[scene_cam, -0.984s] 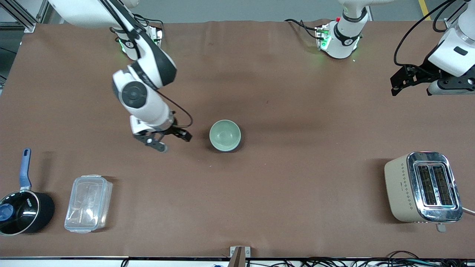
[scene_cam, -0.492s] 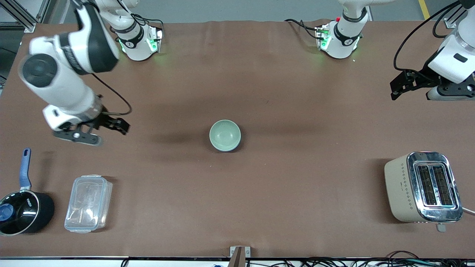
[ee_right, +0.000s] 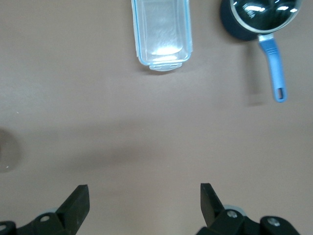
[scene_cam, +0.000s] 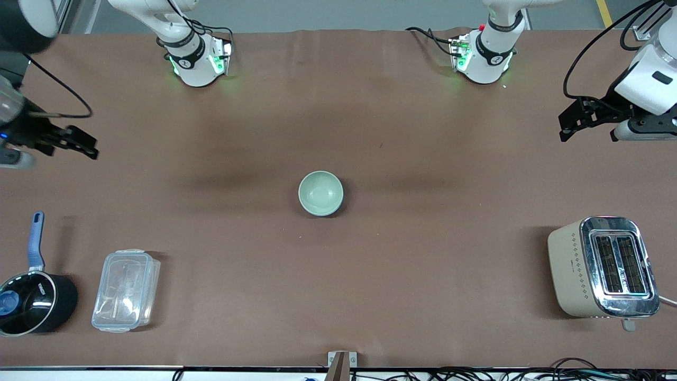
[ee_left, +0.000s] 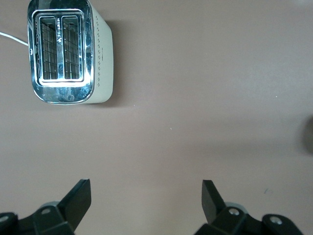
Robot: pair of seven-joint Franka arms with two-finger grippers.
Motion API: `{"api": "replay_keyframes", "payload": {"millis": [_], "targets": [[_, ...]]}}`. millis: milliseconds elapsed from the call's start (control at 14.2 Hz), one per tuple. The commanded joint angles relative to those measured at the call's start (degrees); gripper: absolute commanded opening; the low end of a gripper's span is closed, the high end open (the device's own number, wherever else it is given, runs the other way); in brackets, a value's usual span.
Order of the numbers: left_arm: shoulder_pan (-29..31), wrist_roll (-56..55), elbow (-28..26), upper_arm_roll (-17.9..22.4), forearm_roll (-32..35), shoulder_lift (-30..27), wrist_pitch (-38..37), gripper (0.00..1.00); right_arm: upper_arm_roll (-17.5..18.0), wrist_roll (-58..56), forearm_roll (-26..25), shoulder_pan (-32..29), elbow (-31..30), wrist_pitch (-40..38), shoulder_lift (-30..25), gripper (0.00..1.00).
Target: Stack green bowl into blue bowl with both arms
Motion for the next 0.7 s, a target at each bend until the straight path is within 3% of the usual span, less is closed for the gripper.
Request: {"api": "replay_keyframes", "payload": {"millis": [0, 422, 633], "targets": [[0.04, 0.77, 1.50, -0.04, -0.66, 0.41, -1.17, 1.00, -0.75, -0.70, 1.02, 0.49, 7.39, -4.27, 1.28, 1.00], [-0.31, 0.77, 2.29, -0.13, -0.48, 1.20, -1.17, 1.00, -0.58, -0.70, 1.03, 0.66, 10.05, -11.30, 1.28, 1.00], [-0.66, 0.07, 2.29, -0.30, -0.65, 1.29, -1.17, 1.00, -0.58, -0.79, 1.20, 0.57, 8.73, -10.69, 1.37, 1.00]]}}
